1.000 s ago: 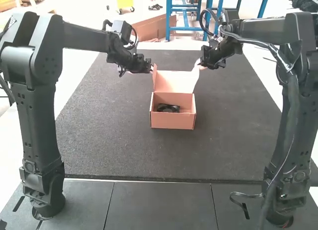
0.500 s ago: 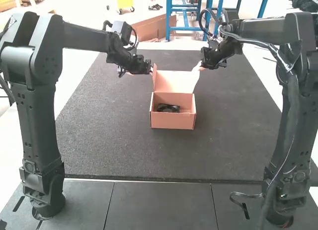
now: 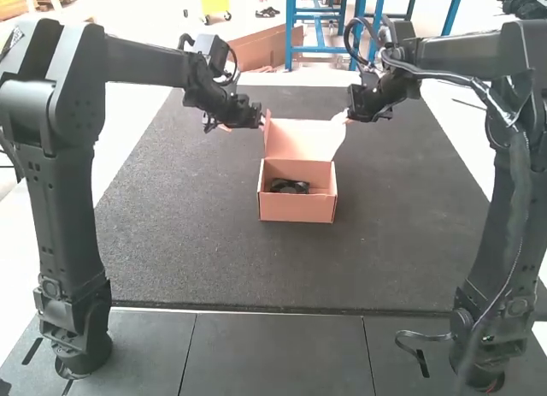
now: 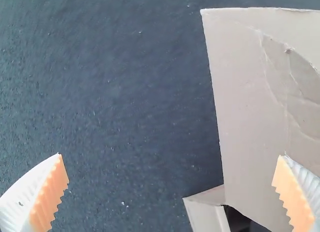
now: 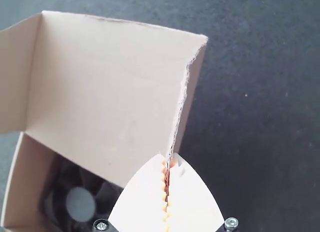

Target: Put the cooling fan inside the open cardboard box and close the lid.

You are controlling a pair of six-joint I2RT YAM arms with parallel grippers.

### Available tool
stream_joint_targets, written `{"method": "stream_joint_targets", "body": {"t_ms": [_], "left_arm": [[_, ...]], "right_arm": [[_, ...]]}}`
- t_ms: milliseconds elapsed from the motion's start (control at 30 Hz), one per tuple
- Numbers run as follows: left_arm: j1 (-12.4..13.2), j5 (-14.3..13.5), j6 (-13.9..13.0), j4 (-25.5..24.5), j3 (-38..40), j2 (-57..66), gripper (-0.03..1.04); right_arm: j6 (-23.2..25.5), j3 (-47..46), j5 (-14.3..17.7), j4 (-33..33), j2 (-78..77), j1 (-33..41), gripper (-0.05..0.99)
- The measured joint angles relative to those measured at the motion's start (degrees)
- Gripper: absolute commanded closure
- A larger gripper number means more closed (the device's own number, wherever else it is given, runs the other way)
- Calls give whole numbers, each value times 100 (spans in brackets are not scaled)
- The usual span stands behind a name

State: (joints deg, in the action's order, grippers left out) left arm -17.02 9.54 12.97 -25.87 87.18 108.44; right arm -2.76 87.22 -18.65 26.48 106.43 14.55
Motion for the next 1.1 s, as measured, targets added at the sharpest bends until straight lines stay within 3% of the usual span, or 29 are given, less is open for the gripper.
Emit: {"method": "stream_joint_targets", "body": {"t_ms": [500, 733, 1100], "left_arm": [[-50, 20, 0, -72, -44, -352, 4], [-205, 39, 0, -24, -398, -354, 4], [-223, 42, -2, -2, -461, -584, 4]], "right_arm": [[2, -640, -28, 35, -656, 31, 95], [2, -903, -92, 4, -852, 345, 95], [0, -1257, -46, -96, -1126, 579, 95]]}}
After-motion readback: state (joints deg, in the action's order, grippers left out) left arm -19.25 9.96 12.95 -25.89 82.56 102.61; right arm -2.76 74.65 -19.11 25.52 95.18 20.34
